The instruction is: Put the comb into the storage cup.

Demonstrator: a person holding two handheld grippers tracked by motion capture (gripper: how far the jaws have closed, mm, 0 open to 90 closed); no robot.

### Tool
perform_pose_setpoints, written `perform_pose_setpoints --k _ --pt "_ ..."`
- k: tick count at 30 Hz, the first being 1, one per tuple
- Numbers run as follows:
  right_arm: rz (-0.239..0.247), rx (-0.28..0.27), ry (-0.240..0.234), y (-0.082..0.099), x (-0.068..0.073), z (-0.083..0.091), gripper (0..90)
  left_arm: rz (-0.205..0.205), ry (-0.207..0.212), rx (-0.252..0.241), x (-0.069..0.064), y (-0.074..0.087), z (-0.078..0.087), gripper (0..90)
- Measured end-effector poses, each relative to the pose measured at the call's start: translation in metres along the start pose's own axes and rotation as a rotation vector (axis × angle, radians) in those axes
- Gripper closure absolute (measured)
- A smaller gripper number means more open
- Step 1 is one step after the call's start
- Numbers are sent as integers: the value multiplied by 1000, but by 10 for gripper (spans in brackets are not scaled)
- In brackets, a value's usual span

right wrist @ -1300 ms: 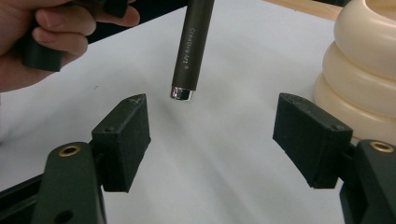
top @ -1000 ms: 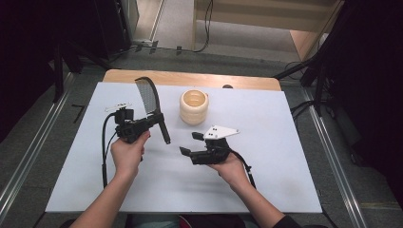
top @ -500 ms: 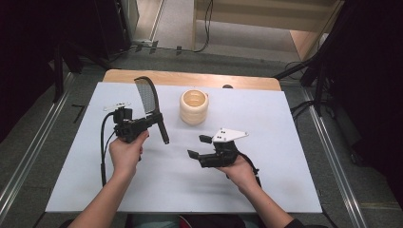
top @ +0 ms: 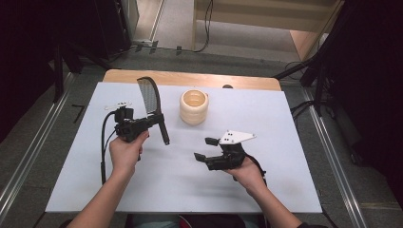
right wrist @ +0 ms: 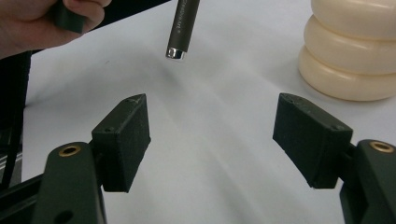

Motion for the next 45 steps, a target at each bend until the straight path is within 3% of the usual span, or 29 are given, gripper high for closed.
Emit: perform_pose_setpoints --k 17,25,45 --pt "-4 -5 9 15 -5 25 254 -5 6 15 3 -1 -3 732" --pt "-23 0 16 25 -7 36 253 -39 17 22 1 -4 -5 732" --pt "-35 45 13 45 -9 49 253 -151 88 52 -9 -23 -21 732"
Point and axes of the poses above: each handheld gripper's, and its own axes: z roughly backward along the jaws, y roughly out of its underside, x roughly to its left, the point moved 1 cm from there along -z, roughly forward along the jaws, and after that the axes turned 7 degrees about x, right-handed, at the moved point
